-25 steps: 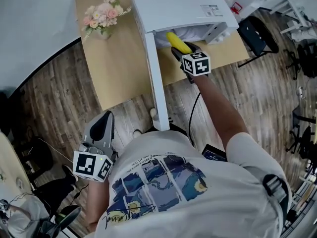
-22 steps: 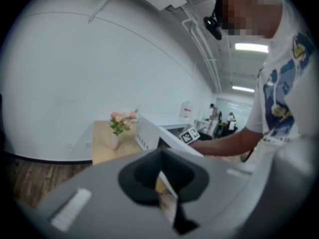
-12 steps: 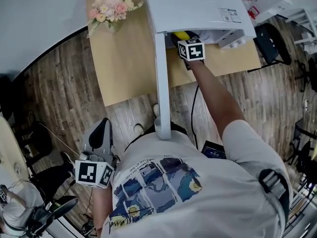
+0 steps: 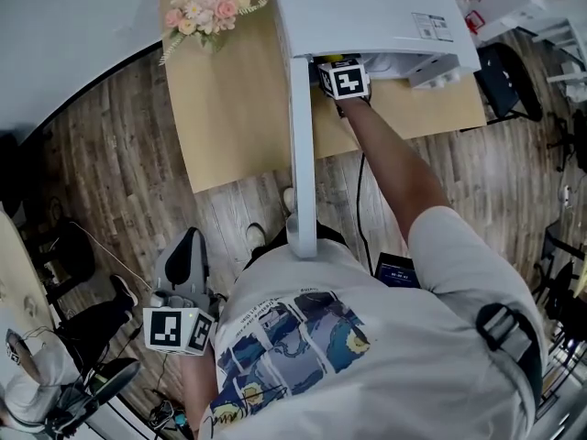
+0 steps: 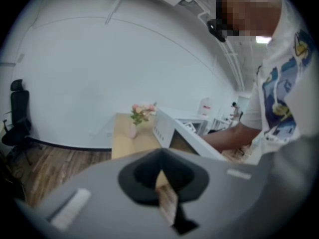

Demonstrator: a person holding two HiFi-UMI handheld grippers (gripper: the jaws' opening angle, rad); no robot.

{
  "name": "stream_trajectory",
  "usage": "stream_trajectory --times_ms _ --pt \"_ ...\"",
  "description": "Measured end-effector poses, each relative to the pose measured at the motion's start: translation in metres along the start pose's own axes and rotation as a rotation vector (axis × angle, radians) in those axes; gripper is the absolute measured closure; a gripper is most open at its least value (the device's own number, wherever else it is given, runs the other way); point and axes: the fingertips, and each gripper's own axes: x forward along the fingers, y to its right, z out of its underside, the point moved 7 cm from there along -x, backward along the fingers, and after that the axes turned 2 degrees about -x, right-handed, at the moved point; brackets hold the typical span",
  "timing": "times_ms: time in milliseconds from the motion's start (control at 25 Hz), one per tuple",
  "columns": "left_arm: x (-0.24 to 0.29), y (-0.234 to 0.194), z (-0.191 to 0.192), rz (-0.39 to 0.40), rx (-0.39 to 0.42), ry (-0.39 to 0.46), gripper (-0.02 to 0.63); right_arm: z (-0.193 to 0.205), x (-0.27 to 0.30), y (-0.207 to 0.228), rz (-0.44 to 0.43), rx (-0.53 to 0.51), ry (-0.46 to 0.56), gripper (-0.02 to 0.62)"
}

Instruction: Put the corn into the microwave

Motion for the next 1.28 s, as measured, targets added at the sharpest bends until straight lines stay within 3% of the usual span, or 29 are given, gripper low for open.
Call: stream_trajectory --times_ms 360,680,1120,1280 --pt "-0.005 0.000 0.006 -0.029 -0.023 0.014 0.598 0.006 0.008 -0.007 0.001 -0.031 -0.117 0.348" --pt "-0.005 0.002 0.005 -0.015 -0.010 0.020 0.598 0.009 0.009 -0.009 -0.054 -0.061 -0.161 0.345" --pt "0.000 -0.001 0.002 0.045 0.018 0.009 0.598 0.008 -0.017 -0.004 -0.055 -0.044 -0.083 0.327" --pt "0.003 -0.001 0.000 0.088 0.040 0.012 0.598 0.013 -0.037 0.003 -0.015 -0.045 -0.078 0.325"
